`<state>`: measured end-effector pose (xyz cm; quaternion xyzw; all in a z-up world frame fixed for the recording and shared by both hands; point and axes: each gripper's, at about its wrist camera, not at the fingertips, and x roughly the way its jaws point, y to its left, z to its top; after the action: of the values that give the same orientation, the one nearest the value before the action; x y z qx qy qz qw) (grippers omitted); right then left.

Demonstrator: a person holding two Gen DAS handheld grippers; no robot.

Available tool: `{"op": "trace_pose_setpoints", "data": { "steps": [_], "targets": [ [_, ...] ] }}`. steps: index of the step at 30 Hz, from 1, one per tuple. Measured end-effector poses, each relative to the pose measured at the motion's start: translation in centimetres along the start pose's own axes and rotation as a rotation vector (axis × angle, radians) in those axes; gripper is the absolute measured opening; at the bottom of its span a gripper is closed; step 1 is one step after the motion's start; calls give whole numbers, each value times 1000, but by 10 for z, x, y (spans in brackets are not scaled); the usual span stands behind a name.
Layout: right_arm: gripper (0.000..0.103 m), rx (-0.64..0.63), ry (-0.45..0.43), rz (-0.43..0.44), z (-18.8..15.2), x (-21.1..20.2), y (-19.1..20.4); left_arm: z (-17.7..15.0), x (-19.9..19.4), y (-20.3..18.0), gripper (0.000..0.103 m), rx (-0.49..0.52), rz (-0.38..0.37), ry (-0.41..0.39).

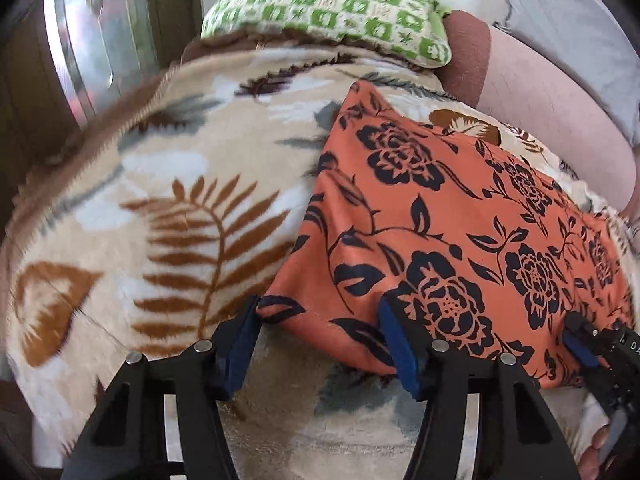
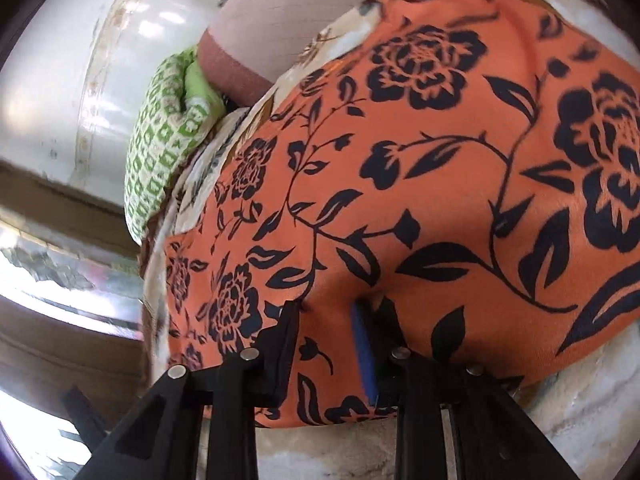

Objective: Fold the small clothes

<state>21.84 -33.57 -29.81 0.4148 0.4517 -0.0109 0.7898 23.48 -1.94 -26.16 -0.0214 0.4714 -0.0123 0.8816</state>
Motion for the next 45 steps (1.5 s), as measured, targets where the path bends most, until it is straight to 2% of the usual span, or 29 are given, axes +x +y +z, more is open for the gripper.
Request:
{"op": "trace_pose_setpoints", "data": {
  "steps": [3,6,8,9,11,16,19,24,26,32,38,42,45],
  "targets": [
    [30,-52,-7,-40,0,-2,10,2,-7,-3,62,18,21,-35],
    [34,-64,-23,-36,1,-8,17,2,-17,-4,62,36,40,-71],
    [34,-82,-79,-1,3,-23,23,4,-22,-5,62,51,54,-94],
    [34,-124,-150,-13,5,-38,31,5,-24,-5,62,56,58,-103],
    [34,-134,-181,-19,6,-45,32,5,-27,-5,62,61,57,-114],
    [34,-51,-118,-32,11,-32,20,4,-32,-7,62,66,50,-123],
    [34,-29,-17,-112,9,-12,8,2,-36,-6,62,66,48,-129],
    [33,-60,-19,-124,6,-13,10,-2,-45,-2,62,59,40,-142],
    [33,-47,-51,-94,3,-25,9,-4,-51,0,62,57,38,-152],
    [33,-64,-133,-99,1,-54,10,-13,-67,4,64,53,42,-183],
    [33,-30,-198,-88,-1,-86,-1,-26,-73,4,67,42,26,-175],
    [33,-40,-239,-89,-2,-102,0,-32,-78,0,77,46,9,-186],
    [34,-75,-264,-94,-6,-114,5,-37,-85,-6,79,63,0,-208]
  ]
}}
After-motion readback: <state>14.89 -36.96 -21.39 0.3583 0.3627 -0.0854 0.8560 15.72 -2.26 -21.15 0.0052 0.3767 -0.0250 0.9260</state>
